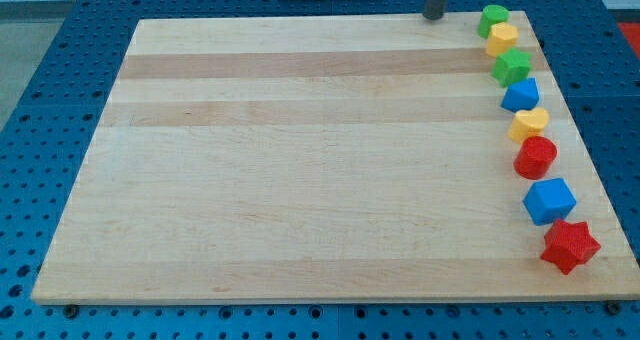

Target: Nudge green circle along with yellow hexagon down a bit

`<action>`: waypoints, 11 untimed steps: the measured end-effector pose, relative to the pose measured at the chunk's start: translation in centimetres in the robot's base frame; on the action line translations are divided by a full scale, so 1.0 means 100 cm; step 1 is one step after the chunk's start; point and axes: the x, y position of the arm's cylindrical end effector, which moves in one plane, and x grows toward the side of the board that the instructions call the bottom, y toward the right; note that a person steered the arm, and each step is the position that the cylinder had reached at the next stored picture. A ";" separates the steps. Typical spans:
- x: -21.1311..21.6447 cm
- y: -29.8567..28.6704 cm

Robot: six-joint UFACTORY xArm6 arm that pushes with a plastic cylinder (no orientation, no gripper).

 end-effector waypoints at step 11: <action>0.000 0.137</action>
